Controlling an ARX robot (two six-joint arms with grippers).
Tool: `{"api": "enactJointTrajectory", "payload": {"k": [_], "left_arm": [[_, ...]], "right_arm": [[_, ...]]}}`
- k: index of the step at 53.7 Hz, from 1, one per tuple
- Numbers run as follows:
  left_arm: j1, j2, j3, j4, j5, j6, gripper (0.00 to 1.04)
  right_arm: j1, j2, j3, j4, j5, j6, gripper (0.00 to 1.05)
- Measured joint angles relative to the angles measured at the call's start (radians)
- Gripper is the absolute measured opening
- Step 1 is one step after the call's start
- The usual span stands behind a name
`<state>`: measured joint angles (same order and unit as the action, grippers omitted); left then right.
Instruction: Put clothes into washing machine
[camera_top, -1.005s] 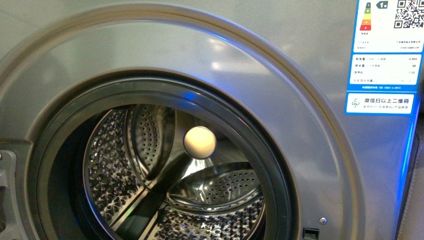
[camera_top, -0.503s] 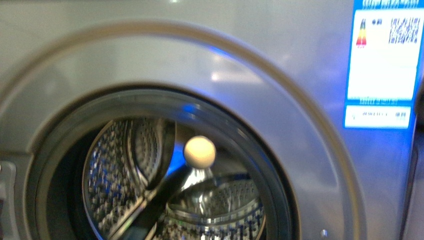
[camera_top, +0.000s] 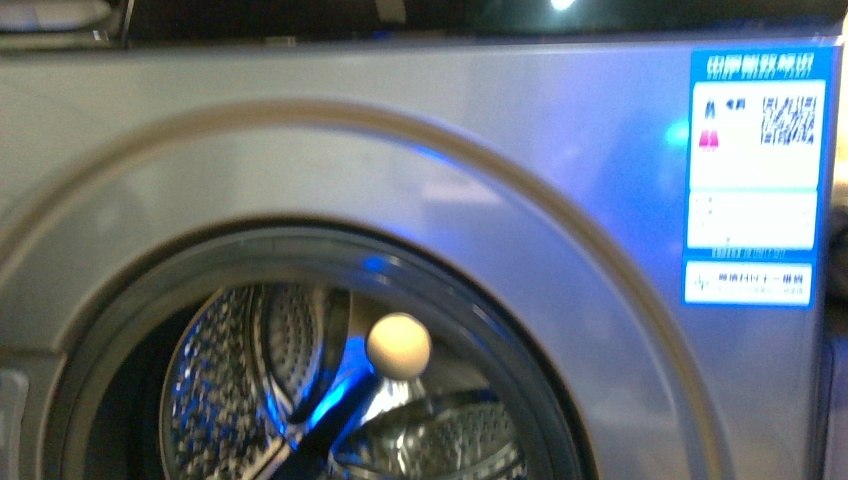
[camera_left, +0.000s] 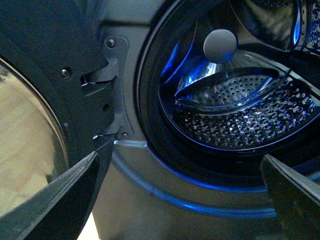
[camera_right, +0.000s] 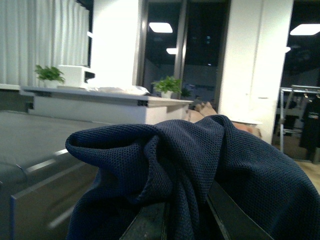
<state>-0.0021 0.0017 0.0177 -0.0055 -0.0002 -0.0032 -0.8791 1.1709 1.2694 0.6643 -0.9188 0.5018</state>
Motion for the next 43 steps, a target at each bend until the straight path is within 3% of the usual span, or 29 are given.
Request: {"api": "enactJointTrajectory", "payload": {"k": [6, 16, 27, 29, 37, 43], "left_arm": [[0.0, 0.0, 0.0, 0.0, 0.0, 0.0, 0.98], [0.0, 0.0, 0.0, 0.0, 0.0, 0.0, 0.98], [0.0, 0.0, 0.0, 0.0, 0.0, 0.0, 0.98], [0.0, 0.0, 0.0, 0.0, 0.0, 0.0, 0.98], [0.0, 0.0, 0.0, 0.0, 0.0, 0.0, 0.98], [0.0, 0.0, 0.0, 0.0, 0.0, 0.0, 0.98]], "right_arm": [[0.11, -0.018, 0.113, -0.15, 0.036, -0.013, 0.1], [0.367, -0.039, 0.293, -0.467, 0.13, -0.121, 0.1], [0.746, -0.023, 0.483, -0.793, 0.353, -0.306, 0.1], [0.871, -0.008, 0.532, -0.861, 0.434, -0.361, 0.1], [1.141, 0.025, 0.589, -0.929, 0.593, -0.466, 0.1], [1.19, 0.032, 0.589, -0.932, 0.595, -0.495, 0.1]]}}
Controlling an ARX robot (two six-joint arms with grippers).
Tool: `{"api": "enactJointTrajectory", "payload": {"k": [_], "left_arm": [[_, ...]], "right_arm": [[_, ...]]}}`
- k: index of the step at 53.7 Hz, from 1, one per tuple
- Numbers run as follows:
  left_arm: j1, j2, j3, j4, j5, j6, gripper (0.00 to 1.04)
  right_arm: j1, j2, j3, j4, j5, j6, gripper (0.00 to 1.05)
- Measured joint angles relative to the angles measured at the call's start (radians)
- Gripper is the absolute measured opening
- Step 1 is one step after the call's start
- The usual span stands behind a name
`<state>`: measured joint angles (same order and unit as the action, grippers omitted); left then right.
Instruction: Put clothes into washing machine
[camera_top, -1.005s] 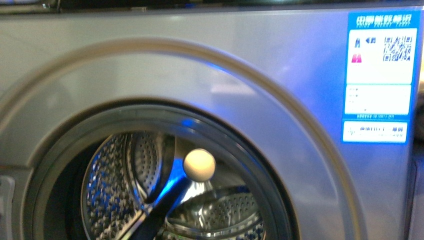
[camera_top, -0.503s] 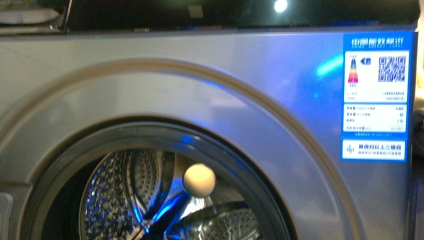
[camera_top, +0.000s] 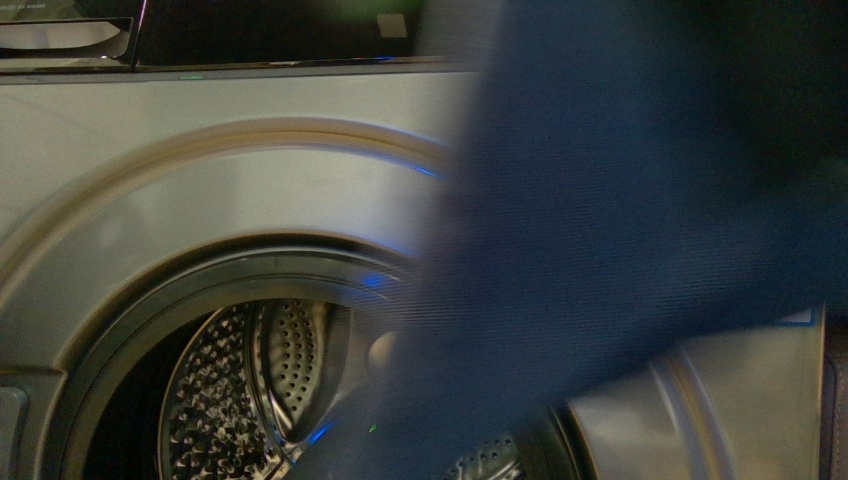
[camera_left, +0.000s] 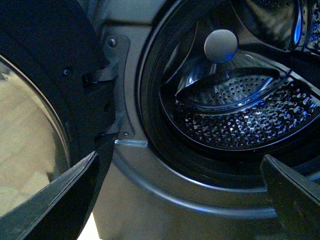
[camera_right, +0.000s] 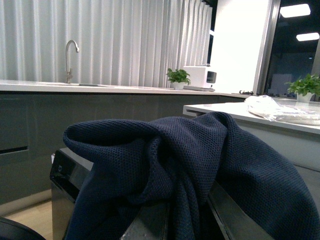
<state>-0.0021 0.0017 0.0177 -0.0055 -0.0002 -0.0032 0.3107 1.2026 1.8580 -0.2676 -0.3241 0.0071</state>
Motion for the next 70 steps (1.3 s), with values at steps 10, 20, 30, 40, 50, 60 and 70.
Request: {"api": "enactJointTrajectory", "payload": {"k": [10, 20, 30, 40, 50, 60, 70], "left_arm": [[0.0, 0.0, 0.0, 0.0, 0.0, 0.0, 0.98], [0.048, 0.019, -0.003, 0.065, 0.142, -0.048, 0.98], [0.236, 0.3, 0.034, 0.413, 0.547, -0.188, 0.98], [0.214, 0.53, 0.254, 0.573, 0.568, -0.22, 0.98], [0.095, 0.623, 0.455, 0.599, 0.576, -0.228, 0.98], [-0.112, 0.665, 0.563, 0.578, 0.562, -0.222, 0.98], [-0.362, 0.766, 0.65, 0.56, 0.439, -0.13, 0.98]], "right_arm": [[0.004, 0.0, 0.002, 0.0, 0.009, -0.008, 0.1], [0.006, 0.0, 0.002, 0.0, 0.007, -0.012, 0.1], [0.006, 0.0, 0.006, 0.0, 0.012, -0.014, 0.1], [0.006, 0.0, 0.006, 0.0, 0.01, -0.019, 0.1], [0.006, 0.0, 0.006, 0.0, 0.01, -0.019, 0.1], [0.006, 0.0, 0.006, 0.0, 0.01, -0.019, 0.1], [0.006, 0.0, 0.006, 0.0, 0.01, -0.019, 0.1]]}}
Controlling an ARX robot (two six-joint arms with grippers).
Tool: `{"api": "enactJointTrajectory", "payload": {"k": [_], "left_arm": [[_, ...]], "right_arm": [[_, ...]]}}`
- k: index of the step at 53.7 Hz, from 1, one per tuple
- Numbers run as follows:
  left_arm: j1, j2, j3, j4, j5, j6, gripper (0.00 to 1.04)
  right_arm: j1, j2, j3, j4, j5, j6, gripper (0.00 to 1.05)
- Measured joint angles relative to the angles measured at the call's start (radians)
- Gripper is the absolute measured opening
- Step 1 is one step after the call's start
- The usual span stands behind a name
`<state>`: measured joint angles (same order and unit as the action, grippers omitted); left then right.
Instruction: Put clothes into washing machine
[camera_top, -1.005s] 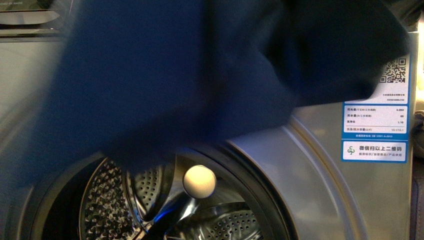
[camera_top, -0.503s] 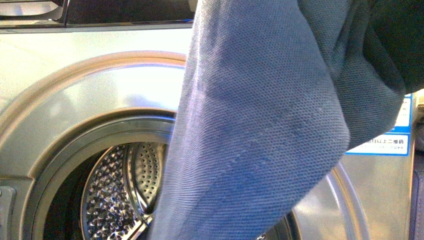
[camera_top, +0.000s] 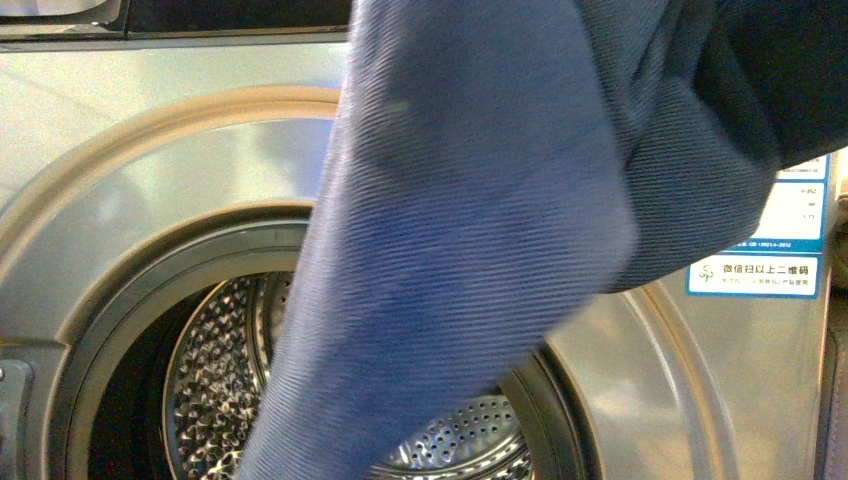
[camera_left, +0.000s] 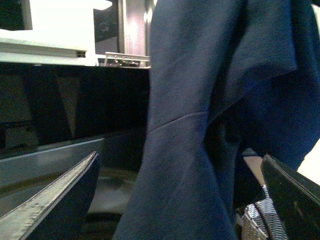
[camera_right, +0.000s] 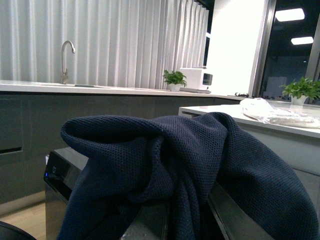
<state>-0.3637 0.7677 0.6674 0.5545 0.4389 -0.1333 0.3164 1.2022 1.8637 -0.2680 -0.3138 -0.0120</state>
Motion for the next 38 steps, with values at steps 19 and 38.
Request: {"api": "enactJointTrajectory", "payload": {"k": [19, 38], "left_arm": [[-0.241, 0.256, 0.155, 0.017, -0.127, 0.134, 0.98], [-0.347, 0.236, 0.19, 0.005, -0.107, 0.158, 0.98]], "right_arm": [[0.0, 0.0, 0.0, 0.0, 0.0, 0.0, 0.1], [0.0, 0.0, 0.0, 0.0, 0.0, 0.0, 0.1]]}}
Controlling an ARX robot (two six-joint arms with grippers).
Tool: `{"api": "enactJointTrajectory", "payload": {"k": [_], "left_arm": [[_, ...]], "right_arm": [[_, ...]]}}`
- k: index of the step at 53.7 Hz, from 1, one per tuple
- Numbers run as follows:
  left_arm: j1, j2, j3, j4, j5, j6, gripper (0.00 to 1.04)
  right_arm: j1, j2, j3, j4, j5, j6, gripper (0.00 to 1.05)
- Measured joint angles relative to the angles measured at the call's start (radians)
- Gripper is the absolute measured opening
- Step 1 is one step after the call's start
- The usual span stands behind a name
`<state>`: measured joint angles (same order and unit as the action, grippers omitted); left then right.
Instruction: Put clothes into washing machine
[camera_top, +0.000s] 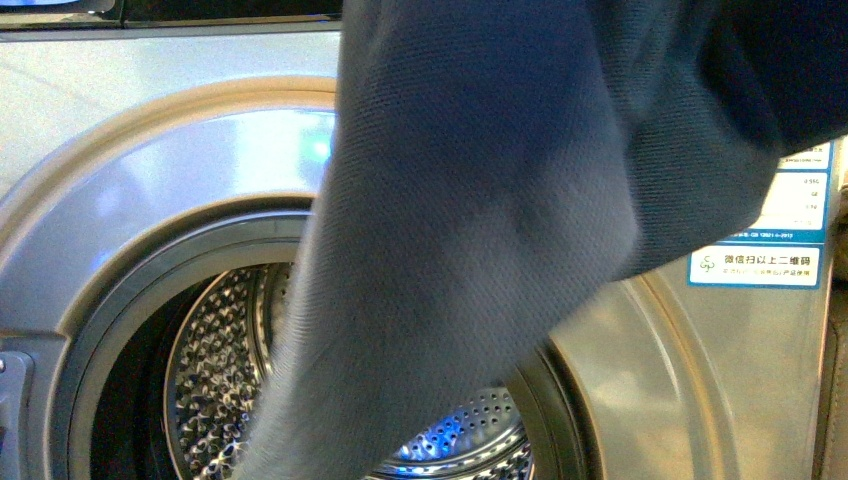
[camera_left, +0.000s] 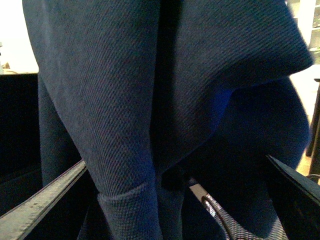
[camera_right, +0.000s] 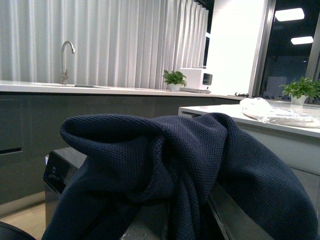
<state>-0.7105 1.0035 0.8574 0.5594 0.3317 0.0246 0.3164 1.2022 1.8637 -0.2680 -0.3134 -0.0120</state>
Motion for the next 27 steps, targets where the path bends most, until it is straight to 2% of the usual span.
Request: {"api": "enactJointTrajectory", "payload": {"k": [27], "left_arm": [[-0.119, 0.08, 0.116, -0.031, -0.082, 0.001, 0.98]], "right_arm": [[0.0, 0.0, 0.0, 0.0, 0.0, 0.0, 0.1]]}}
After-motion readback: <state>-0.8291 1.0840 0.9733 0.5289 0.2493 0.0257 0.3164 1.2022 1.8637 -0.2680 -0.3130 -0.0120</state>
